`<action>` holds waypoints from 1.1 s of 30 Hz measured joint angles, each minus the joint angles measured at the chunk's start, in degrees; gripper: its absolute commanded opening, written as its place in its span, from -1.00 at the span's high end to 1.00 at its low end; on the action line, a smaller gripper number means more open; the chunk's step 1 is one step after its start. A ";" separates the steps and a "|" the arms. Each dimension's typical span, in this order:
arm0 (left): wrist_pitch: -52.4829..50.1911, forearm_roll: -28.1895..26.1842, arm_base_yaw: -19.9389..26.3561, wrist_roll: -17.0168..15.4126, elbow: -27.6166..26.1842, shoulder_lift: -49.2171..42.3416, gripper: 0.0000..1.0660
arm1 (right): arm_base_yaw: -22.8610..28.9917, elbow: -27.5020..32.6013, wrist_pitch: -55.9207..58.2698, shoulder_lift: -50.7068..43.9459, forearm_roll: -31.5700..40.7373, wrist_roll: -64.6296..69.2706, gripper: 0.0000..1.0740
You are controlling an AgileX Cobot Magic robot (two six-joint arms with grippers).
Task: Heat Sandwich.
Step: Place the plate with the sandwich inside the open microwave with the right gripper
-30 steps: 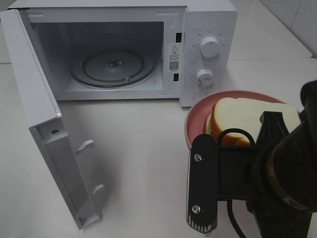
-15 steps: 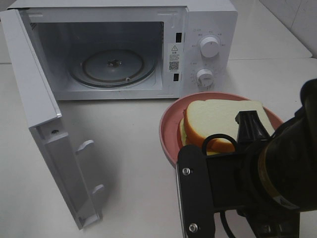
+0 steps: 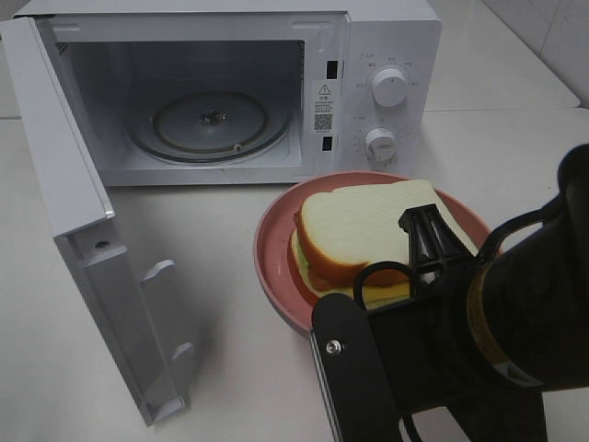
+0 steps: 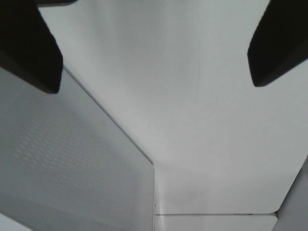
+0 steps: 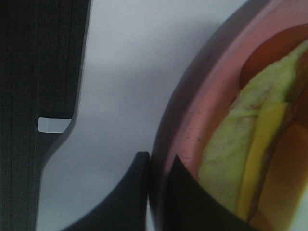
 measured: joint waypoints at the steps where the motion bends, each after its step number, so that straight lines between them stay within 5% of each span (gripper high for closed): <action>1: 0.00 0.00 0.00 0.00 0.00 0.00 -0.89 | 0.00 0.00 -0.40 0.00 0.00 -0.17 0.94; 13: 0.00 0.00 0.00 0.00 0.00 0.00 -0.89 | -0.52 0.00 -2.75 0.00 0.00 -11.34 0.99; 30: 0.00 0.00 0.00 0.00 0.00 0.00 -0.89 | -12.95 0.46 -10.43 0.00 0.63 -32.31 0.99; 33: 0.00 0.00 0.00 0.00 0.00 0.00 -0.89 | -15.64 0.46 -11.97 0.00 5.04 -40.05 0.99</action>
